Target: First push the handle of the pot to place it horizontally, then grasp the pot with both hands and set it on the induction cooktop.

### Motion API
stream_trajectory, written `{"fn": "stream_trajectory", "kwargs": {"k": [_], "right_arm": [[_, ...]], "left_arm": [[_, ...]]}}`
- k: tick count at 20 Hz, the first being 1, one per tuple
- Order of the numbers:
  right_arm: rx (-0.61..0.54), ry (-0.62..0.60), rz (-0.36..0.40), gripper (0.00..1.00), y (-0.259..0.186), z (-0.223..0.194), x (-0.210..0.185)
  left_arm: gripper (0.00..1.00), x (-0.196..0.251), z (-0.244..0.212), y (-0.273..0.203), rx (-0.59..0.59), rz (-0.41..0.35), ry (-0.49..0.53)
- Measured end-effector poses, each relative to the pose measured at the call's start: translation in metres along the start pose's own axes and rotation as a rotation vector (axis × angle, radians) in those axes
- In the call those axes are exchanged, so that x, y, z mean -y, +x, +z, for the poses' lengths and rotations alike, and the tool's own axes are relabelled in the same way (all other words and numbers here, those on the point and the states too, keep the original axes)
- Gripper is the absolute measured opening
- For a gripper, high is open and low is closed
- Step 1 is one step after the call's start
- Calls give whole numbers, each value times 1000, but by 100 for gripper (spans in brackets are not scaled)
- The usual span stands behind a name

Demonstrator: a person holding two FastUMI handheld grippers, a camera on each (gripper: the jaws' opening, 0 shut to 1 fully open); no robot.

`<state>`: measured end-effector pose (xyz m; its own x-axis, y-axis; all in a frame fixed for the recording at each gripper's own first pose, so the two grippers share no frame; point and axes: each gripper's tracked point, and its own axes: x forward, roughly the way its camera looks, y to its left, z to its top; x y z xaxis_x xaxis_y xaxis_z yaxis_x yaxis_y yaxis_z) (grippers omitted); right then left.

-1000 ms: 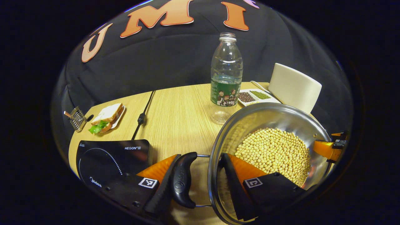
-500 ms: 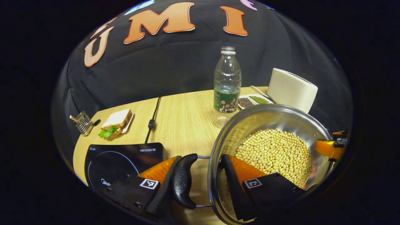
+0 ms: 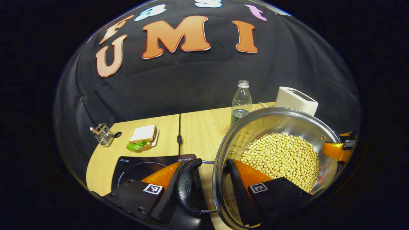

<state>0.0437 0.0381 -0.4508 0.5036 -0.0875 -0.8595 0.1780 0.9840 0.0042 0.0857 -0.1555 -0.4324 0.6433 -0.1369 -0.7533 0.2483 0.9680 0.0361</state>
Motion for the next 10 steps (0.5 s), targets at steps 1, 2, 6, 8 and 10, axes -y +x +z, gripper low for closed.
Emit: {"fn": "stream_trajectory", "kwargs": {"k": [1, 2, 6, 8, 10], "right_arm": [[11, -2, 7, 62, -4, 6, -5], [18, -10, 15, 62, -7, 10, -11], [38, -37, 56, 62, -24, 23, -42], [43, -44, 83, 62, -29, 26, -59], [45, -51, 106, 62, -31, 27, -76]], "left_arm": [[84, -7, 4, -5, 8, 7, -4], [84, -15, 7, -11, 12, 15, -7], [83, -47, 18, -37, 16, 62, -11], [83, -68, 17, -45, 17, 90, -18], [83, -87, 15, -52, 16, 118, -27]]}}
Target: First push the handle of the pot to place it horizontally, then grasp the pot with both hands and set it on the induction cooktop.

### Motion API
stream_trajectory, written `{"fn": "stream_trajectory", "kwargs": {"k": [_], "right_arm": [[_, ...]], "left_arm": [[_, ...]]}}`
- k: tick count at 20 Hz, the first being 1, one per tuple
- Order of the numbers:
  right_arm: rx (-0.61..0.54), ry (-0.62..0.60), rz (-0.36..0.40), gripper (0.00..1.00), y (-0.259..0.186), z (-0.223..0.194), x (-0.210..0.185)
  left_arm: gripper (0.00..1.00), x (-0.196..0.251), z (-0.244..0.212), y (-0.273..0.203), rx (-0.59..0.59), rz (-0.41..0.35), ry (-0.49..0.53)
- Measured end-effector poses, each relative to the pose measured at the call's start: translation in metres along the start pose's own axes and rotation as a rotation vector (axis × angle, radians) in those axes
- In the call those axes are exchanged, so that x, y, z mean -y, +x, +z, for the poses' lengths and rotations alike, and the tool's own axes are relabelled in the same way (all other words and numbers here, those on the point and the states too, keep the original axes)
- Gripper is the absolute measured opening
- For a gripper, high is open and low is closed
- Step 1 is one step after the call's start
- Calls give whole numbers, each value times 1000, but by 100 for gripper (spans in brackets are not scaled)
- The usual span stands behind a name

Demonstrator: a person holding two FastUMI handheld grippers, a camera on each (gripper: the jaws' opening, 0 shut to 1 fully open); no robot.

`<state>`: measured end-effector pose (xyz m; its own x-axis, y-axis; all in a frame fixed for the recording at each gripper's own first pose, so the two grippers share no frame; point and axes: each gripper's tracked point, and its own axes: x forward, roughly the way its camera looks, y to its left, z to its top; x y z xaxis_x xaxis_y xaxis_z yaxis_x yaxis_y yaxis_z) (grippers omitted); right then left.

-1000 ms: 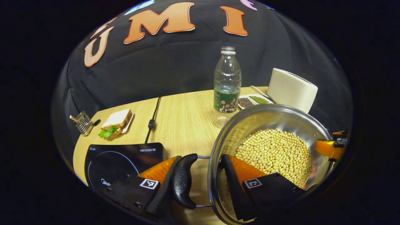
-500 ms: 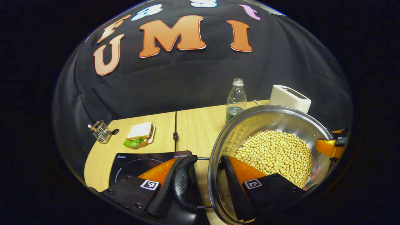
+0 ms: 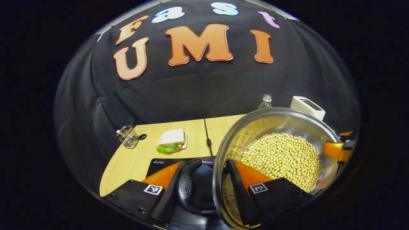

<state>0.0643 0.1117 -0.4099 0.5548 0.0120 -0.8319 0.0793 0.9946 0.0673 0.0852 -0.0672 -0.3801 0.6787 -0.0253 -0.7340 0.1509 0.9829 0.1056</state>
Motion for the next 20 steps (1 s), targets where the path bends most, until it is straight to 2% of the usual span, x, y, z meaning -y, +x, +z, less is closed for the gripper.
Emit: {"fn": "stream_trajectory", "kwargs": {"k": [12, 13, 14, 17, 19, 20], "right_arm": [[-6, -41, 132, 62, 10, 15, -108], [-11, -45, 142, 62, 11, 16, -117], [-15, -51, 150, 62, 15, 12, -118], [-27, -59, 162, 62, 20, 11, -136], [-27, -68, 169, 62, 18, 16, -155], [-22, -70, 172, 58, 19, 18, -162]], "left_arm": [[83, -108, -9, -22, -36, 148, -41], [80, -113, -11, -25, -41, 158, -44], [83, -117, -10, -29, -46, 167, -47], [83, -126, -8, -47, -64, 182, -49], [80, -130, -8, -51, -67, 189, -57], [83, -132, -8, -50, -69, 192, -61]]}}
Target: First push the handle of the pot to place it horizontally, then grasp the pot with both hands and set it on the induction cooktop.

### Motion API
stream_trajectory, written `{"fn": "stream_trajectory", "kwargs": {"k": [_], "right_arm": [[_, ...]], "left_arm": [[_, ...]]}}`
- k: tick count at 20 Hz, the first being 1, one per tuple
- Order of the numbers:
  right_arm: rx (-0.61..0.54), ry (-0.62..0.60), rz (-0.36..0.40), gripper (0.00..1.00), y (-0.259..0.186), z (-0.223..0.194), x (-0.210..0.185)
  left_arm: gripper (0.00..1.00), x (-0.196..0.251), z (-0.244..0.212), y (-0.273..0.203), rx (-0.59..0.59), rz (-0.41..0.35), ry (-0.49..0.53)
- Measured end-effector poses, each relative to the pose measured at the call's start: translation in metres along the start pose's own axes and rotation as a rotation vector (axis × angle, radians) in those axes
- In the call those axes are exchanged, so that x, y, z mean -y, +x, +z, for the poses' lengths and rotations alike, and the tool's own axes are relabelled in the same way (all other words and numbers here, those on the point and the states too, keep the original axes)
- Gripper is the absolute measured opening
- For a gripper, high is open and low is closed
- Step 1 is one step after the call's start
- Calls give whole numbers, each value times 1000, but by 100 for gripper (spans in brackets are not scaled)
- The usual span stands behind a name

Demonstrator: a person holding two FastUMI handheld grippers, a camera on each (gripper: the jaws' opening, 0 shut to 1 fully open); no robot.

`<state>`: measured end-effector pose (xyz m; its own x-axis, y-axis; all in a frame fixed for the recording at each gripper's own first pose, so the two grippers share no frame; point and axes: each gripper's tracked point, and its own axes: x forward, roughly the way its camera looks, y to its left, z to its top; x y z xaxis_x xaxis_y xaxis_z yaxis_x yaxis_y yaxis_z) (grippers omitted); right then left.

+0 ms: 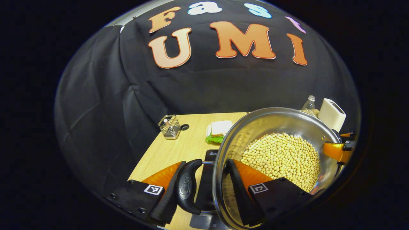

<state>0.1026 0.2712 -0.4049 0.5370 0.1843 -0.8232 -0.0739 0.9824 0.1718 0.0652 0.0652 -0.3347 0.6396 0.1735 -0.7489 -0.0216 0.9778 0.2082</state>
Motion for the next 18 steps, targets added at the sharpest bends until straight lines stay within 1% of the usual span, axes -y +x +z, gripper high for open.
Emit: {"fn": "stream_trajectory", "kwargs": {"k": [1, 2, 3, 4, 6, 7, 8, 11, 14, 18], "right_arm": [[-2, -4, 4, 62, 2, -1, -5], [-9, -5, 7, 58, 5, -4, -10], [-17, -8, 7, 62, 8, -6, -14], [-24, -10, 8, 63, 11, -10, -18], [-35, -16, 7, 62, 17, -14, -21], [-40, -19, 4, 58, 20, -14, -23], [-45, -23, 2, 62, 24, -16, -25], [-48, -34, -7, 62, 28, -17, -28], [-63, -38, -14, 62, 32, -30, -31], [-71, -44, -28, 63, 41, -36, -33]], "left_arm": [[83, -2, -1, 0, -1, 3, -7], [83, -2, -2, 0, -7, 6, -12], [83, -2, -4, 2, -11, 7, -12], [83, -3, -5, 3, -18, 8, -12], [84, -2, -4, 6, -29, 6, -20], [83, -3, -3, 9, -33, 5, -23], [83, -4, -1, 13, -37, 2, -26], [83, -10, -2, 16, -47, -15, -40], [84, -18, 1, 19, -55, -26, -42], [84, -14, 3, 27, -68, -43, -44]]}}
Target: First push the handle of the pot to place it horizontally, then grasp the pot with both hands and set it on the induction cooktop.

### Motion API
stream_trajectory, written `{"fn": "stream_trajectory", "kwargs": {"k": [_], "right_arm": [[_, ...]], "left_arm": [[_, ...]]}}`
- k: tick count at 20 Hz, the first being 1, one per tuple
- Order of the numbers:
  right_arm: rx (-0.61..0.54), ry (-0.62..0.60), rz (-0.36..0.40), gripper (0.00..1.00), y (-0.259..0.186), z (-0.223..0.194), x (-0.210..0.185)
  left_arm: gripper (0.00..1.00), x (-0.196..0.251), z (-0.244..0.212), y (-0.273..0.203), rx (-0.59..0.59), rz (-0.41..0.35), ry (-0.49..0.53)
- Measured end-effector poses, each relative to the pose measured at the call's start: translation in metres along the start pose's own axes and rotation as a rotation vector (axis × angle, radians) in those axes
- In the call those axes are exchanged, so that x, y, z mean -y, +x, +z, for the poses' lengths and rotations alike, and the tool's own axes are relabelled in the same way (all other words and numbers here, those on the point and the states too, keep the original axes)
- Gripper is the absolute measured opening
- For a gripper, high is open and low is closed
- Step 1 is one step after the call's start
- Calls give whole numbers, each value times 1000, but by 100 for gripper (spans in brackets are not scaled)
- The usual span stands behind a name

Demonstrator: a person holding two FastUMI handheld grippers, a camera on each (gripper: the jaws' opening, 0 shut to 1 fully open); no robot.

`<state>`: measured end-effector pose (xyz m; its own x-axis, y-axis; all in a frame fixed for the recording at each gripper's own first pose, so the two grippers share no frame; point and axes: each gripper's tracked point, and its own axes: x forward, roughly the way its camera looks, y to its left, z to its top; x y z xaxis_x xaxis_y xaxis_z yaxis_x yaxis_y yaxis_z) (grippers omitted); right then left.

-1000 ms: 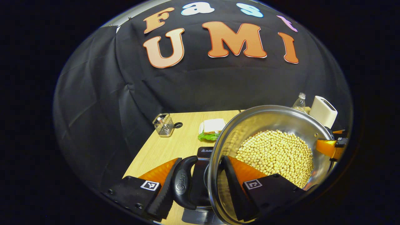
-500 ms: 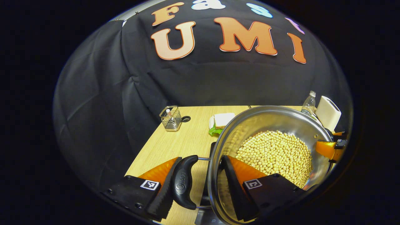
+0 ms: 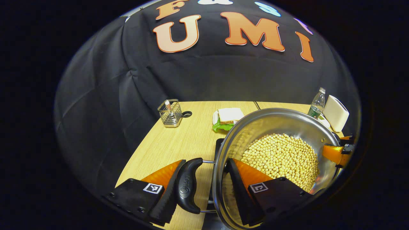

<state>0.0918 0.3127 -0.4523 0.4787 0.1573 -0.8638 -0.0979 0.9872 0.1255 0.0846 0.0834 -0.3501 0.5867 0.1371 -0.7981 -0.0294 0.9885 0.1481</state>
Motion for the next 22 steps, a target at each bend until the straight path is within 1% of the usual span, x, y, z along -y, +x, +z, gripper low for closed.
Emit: {"fn": "stream_trajectory", "kwargs": {"k": [1, 2, 3, 4, 5, 6, 7, 8, 14, 16, 17, 20, 21, 22], "right_arm": [[1, -7, -4, 63, 1, -1, 0], [4, -7, -9, 58, 0, -2, 0], [4, -11, -12, 58, 2, -3, 0], [0, -11, -15, 63, 3, -5, -1], [-6, -11, -14, 58, 5, -7, -1], [-9, -9, -15, 63, 5, -9, -2], [-12, -10, -16, 58, 8, -12, -3], [-13, -11, -18, 63, 9, -13, -3], [-35, -13, -11, 63, 24, -20, -5], [-26, -13, -13, 63, 26, -18, -6], [-25, -17, -14, 63, 24, -19, -6], [-5, -32, -9, 63, 24, -16, -5], [5, -51, -6, 64, 25, -16, -5], [8, -60, 0, 65, 25, -17, -5]], "left_arm": [[84, -3, 0, 0, 0, -6, -4], [84, -4, 1, 1, -3, -12, -8], [84, -4, 1, 0, -3, -16, -10], [84, -7, 2, 1, -5, -18, -9], [81, -8, 4, 0, -2, -18, -10], [84, -7, 3, -1, -3, -20, -13], [84, -7, 3, -1, -7, -21, -18], [84, -9, 5, -2, -11, -23, -20], [84, -7, 6, -3, -23, -15, -19], [81, -7, 7, -3, -22, -17, -21], [84, -8, 6, -1, -21, -18, -20], [84, -6, -1, 2, -28, -22, -27], [86, -6, -2, 2, -23, -19, -26], [90, -7, -1, 3, -12, -11, -18]]}}
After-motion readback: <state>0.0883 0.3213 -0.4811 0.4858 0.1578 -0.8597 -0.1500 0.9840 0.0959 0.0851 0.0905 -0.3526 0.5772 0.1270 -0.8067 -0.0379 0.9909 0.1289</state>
